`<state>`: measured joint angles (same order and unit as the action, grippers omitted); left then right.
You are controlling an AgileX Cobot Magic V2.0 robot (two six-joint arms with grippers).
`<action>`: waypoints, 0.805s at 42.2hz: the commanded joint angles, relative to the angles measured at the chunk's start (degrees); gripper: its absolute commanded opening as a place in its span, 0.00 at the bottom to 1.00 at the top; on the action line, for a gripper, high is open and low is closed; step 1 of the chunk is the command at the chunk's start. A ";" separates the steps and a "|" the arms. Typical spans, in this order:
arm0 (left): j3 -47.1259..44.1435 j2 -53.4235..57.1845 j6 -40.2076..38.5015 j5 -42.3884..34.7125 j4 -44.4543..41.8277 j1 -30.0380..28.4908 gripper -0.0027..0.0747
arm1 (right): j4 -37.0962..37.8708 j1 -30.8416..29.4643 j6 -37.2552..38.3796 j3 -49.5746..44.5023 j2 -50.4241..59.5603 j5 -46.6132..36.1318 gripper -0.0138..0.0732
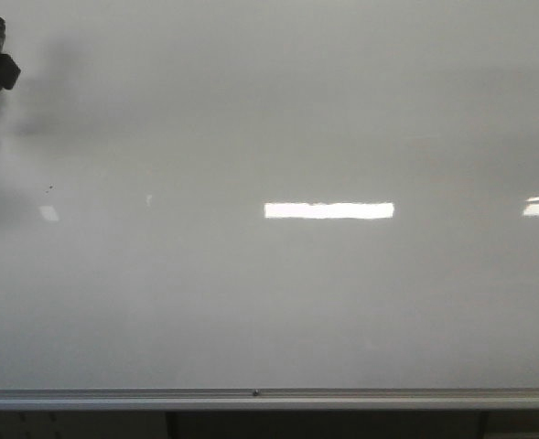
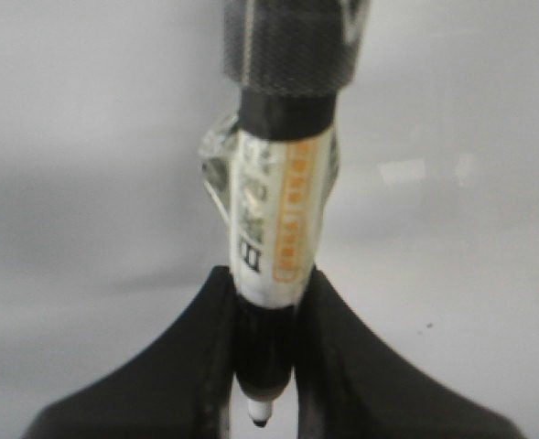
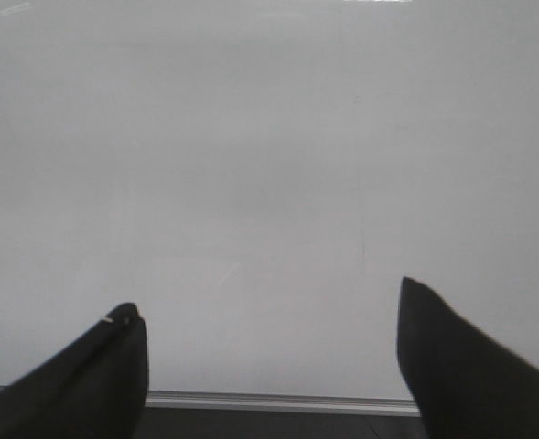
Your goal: Write number 1 on whiteboard
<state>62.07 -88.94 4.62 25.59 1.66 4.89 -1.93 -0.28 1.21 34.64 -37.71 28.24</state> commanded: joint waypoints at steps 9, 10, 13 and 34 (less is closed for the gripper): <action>1.90 13.77 3.35 16.31 -0.08 3.73 0.01 | 0.41 -0.42 -0.38 2.00 -0.14 -3.91 0.83; 1.90 14.61 3.45 17.45 -0.08 4.41 0.01 | 0.41 -0.42 -0.38 2.00 -0.14 -3.91 0.83; 1.90 16.93 3.93 21.90 -0.08 6.78 0.01 | 0.41 -0.42 -0.38 2.00 -0.14 -3.91 0.83; 1.77 22.22 11.92 36.49 1.70 35.08 0.01 | 0.29 -0.42 -0.38 2.00 -0.14 -4.41 0.83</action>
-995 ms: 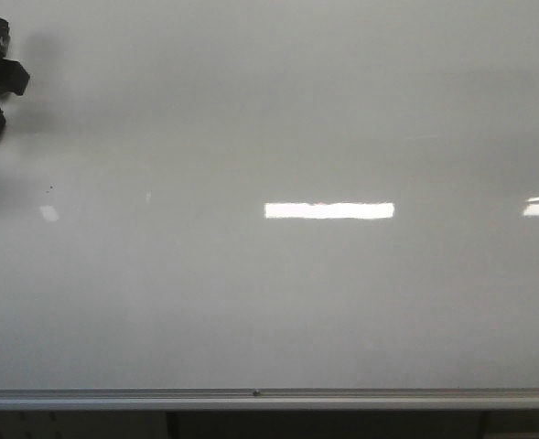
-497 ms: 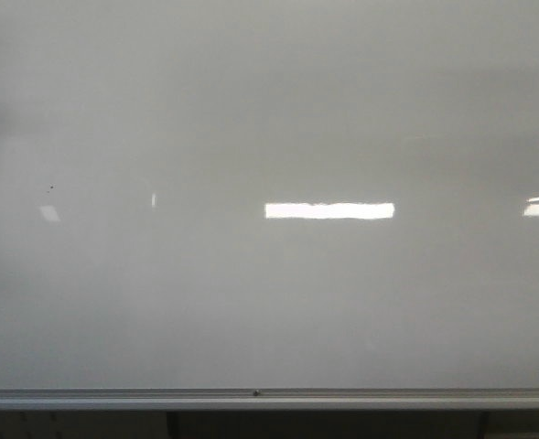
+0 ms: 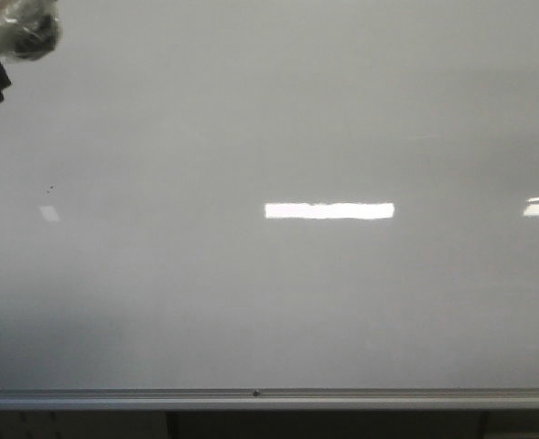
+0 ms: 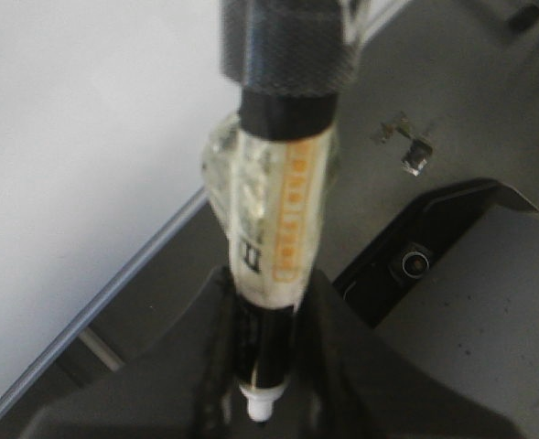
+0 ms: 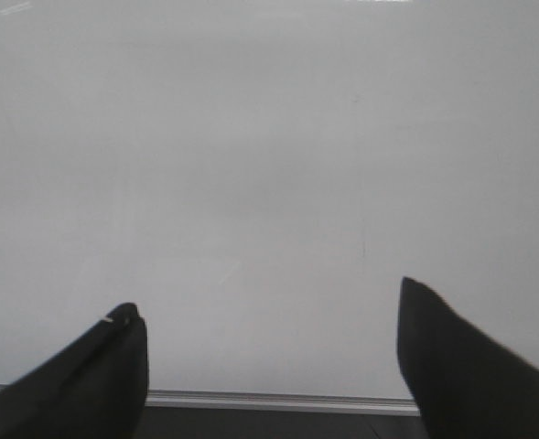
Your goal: Write number 1 on whiteboard
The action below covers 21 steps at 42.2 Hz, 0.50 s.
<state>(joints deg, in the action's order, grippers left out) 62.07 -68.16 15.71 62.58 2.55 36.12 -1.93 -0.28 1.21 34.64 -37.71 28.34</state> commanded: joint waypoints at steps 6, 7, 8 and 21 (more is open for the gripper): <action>1.77 1.43 1.54 -0.49 0.71 10.72 0.01 | 0.23 -0.42 -0.38 2.00 -0.14 -4.46 0.83; 1.77 1.43 1.79 -0.49 0.71 11.56 0.01 | 0.23 -0.42 -0.38 2.00 -0.14 -4.46 0.83; 1.77 1.43 1.88 -0.49 0.71 12.36 0.01 | 0.24 -0.42 -0.38 2.00 -0.14 -4.53 0.83; 1.77 1.43 5.23 -0.43 0.46 17.50 0.01 | -4.02 0.01 -0.62 2.91 -0.14 -0.72 0.83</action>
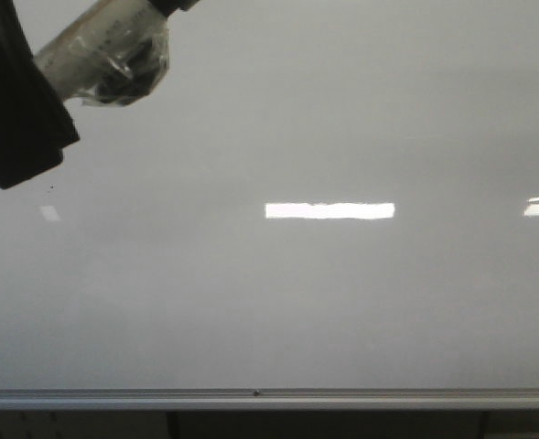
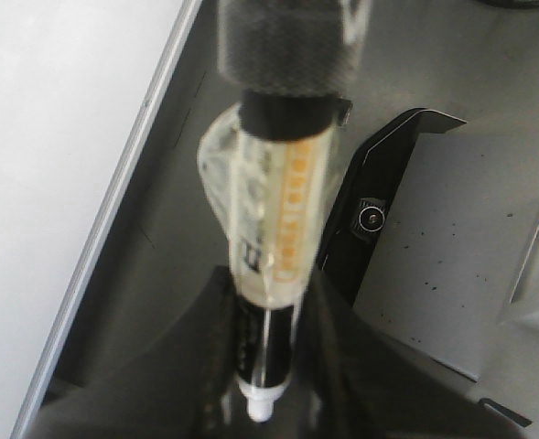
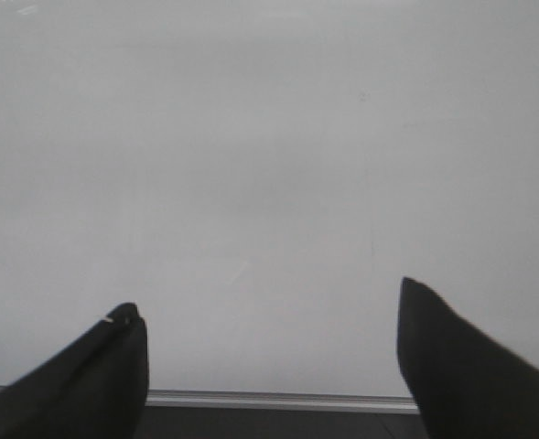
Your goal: Write number 1 on whiteboard
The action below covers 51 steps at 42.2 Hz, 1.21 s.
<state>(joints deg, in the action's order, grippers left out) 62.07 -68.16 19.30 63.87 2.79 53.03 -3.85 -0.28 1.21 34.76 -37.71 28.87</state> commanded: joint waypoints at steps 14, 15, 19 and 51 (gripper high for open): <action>1.77 0.83 7.79 -1.47 0.40 0.59 0.01 | -15.14 10.56 -26.34 13.58 -4.50 20.07 0.83; 1.77 0.72 7.79 -1.47 0.40 0.59 0.01 | -16.15 11.49 -29.33 14.10 -5.04 21.45 0.83; 1.77 0.72 8.18 -1.47 0.54 0.59 0.01 | -19.83 15.56 -37.27 15.81 -7.23 24.60 0.83; 1.77 0.72 9.26 -1.90 1.40 0.59 0.01 | -28.45 43.29 -55.35 34.37 -32.77 24.31 0.83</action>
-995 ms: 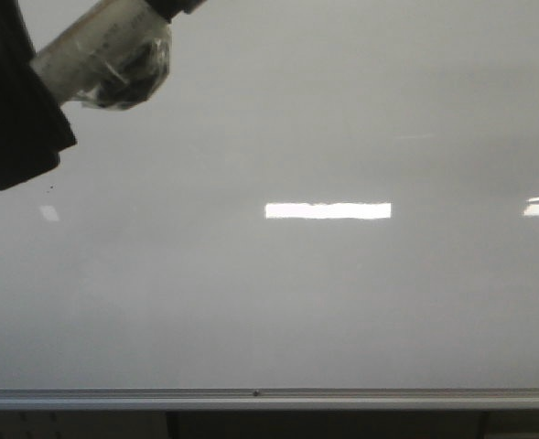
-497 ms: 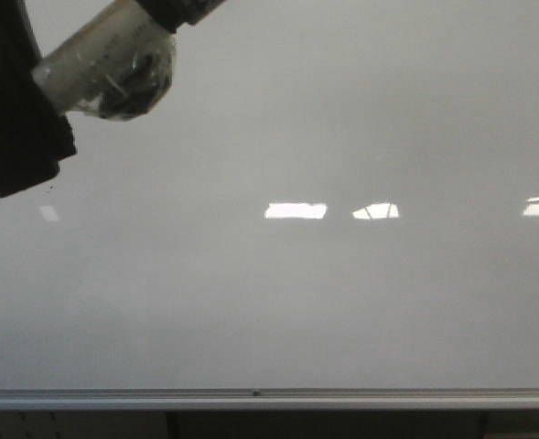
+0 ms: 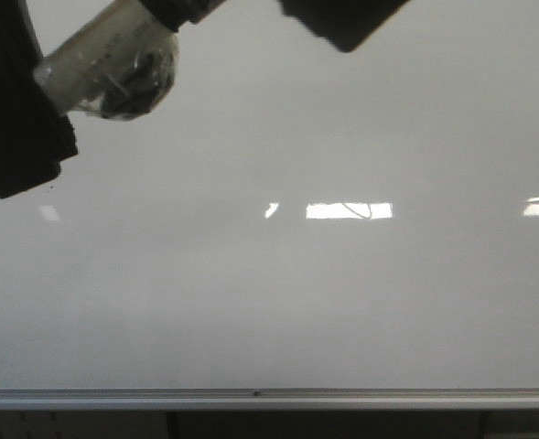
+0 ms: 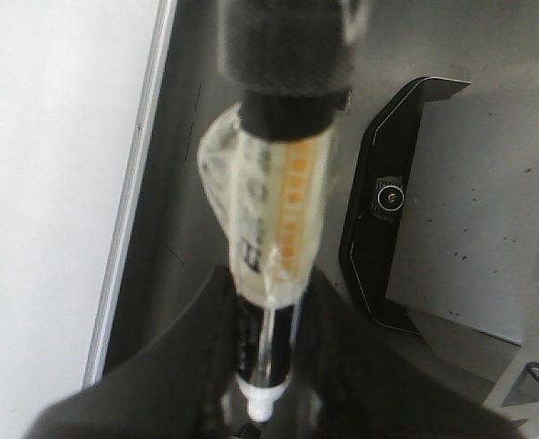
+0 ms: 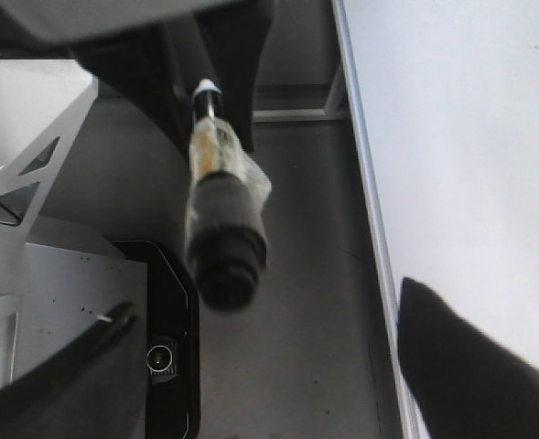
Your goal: Write number 1 on whiteboard
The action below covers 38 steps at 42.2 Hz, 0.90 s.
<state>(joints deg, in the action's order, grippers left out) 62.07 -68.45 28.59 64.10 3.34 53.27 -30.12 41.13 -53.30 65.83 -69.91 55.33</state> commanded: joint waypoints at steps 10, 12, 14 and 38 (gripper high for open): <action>1.77 1.01 -0.02 -2.13 0.85 0.35 0.01 | -2.68 4.99 -0.84 5.68 -3.55 -2.35 0.80; 1.77 1.01 -0.02 -2.13 0.85 0.35 0.01 | -2.68 4.99 -0.84 5.75 -3.52 -2.35 0.75; 1.77 1.01 -0.02 -2.13 0.85 0.35 0.01 | -2.68 4.99 -0.84 5.75 -3.63 -2.29 0.70; 1.77 1.01 -0.02 -2.13 0.85 0.35 0.01 | -2.06 4.99 -0.84 5.75 -3.74 -1.12 0.54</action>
<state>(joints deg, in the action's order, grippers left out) 62.07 -68.45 28.62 64.10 3.43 53.27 -30.62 45.95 -53.42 69.50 -74.78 54.97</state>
